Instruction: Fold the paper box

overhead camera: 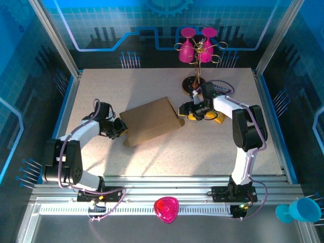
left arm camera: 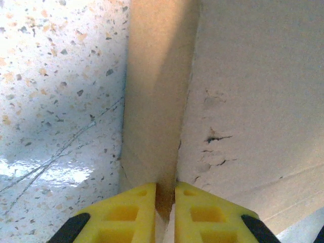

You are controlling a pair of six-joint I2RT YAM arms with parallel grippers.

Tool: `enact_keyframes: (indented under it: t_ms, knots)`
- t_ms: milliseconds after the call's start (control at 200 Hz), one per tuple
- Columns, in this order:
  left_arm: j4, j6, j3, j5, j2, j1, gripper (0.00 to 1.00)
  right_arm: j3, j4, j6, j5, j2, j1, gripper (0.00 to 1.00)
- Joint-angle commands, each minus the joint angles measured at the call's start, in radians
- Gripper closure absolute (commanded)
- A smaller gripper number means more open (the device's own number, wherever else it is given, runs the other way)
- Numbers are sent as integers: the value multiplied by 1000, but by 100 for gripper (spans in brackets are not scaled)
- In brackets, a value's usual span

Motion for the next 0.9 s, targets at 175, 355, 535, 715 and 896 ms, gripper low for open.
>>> enact_keyframes:
  t_ms: [175,355,535,715,896]
  knots:
    - [-47,-13,-99,-25,-15,-7,87,96,-9,-45,-83,84,-2,24]
    - [-54,-31,-115,-47,-16,-27,90,121,12,-30,-67,80,12,23]
    - [-98,-37,-154,-103,-80,-36,98,162,-6,-58,-72,97,8,21]
    - [-152,-21,-205,-119,-133,-36,100,246,-66,-137,-111,141,24,17]
    - [-157,-14,-233,-139,-147,-33,100,332,-98,-175,-185,195,60,17]
